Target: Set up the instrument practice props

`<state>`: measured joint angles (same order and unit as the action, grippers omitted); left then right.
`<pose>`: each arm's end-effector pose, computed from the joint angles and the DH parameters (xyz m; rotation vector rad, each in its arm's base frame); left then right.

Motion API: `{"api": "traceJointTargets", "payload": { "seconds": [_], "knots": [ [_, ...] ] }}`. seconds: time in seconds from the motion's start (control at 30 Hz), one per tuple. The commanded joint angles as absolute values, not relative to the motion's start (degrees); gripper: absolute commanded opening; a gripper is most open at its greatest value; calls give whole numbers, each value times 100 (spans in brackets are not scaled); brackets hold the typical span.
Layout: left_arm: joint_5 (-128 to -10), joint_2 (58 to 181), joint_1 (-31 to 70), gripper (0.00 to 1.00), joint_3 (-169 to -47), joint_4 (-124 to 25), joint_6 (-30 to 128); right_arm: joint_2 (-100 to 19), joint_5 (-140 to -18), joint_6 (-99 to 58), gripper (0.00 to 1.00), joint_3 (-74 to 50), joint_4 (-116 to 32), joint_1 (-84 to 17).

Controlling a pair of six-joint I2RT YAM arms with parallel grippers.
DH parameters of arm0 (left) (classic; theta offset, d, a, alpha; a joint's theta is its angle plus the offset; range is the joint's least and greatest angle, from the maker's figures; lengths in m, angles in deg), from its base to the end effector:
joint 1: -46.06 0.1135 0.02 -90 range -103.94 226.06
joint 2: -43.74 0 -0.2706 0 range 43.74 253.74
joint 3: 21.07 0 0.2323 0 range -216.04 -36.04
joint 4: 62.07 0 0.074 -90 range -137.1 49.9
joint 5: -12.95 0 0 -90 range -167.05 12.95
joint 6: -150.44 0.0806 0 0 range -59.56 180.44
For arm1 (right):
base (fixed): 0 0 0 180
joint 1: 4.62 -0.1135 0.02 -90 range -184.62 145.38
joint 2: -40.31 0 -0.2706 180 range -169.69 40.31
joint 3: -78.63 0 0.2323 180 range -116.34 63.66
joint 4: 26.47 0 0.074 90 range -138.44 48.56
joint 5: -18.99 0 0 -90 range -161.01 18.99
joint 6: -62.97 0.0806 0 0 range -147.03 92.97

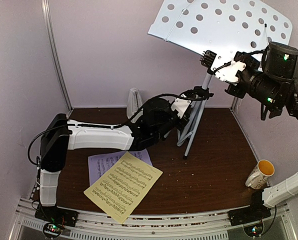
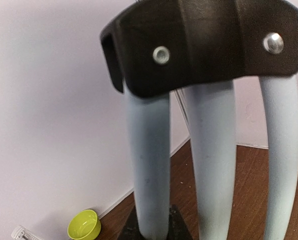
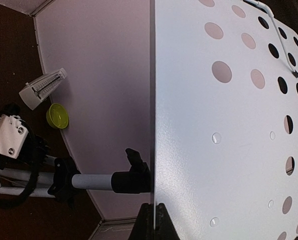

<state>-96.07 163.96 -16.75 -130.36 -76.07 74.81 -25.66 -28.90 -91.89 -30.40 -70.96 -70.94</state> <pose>0.2675 -0.4632 0.3113 0.7340 1.3482 -0.4233 0.1352 0.1736 0.5159 -1.1444 1.1440 -0.5643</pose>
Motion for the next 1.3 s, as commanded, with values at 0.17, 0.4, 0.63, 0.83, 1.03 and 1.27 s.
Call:
{"api": "traceJointTargets", "payload": {
  "seconds": [0.17, 0.4, 0.63, 0.83, 1.03, 1.27],
  "knots": [
    [-9177, 16760, -1535, 0, -12679, -7179, 8667, -2336, -2588, -9778, 0, -3701, -5447, -7149],
    [-8917, 16982, -1382, 0, -12746, -7205, 8604, -2385, -2344, -9986, 0, -3774, -5480, -7230],
    [-8525, 17075, -1263, 0, -12640, -7178, 8863, -2411, -2269, -10134, 0, -3867, -5471, -7311],
    [-8604, 17100, -1257, 0, -12653, -6790, 9687, -2500, -2274, -10299, 0, -3838, -5374, -7316],
    [-8688, 17162, -1164, 0, -12637, -6656, 10186, -2548, -2340, -10213, 0, -3778, -5368, -7313],
    [-8439, 17264, -1069, 0, -12762, -6430, 10461, -2640, -2353, -10157, 0, -3662, -5325, -7307]
  ]
}}
